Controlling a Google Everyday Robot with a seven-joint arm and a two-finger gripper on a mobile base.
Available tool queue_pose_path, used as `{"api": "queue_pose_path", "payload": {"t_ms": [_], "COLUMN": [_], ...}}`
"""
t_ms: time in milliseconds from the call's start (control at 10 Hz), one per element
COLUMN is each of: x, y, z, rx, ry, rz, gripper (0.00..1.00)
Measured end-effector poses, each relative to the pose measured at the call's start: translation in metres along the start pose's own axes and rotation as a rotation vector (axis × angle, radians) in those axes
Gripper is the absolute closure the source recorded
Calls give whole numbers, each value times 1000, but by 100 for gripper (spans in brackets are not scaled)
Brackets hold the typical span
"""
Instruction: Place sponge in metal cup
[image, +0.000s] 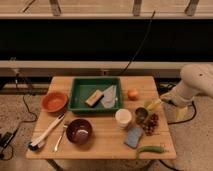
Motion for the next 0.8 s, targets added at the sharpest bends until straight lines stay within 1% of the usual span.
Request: {"api": "queue_pose_path", "payload": {"t_ms": [700,800], "x": [0,-2], "y": [-2,-5], "z": [-1,-2], "rx": [4,20], "ry": [-1,-20], "rz": [-3,-18], "gripper": [22,22]}}
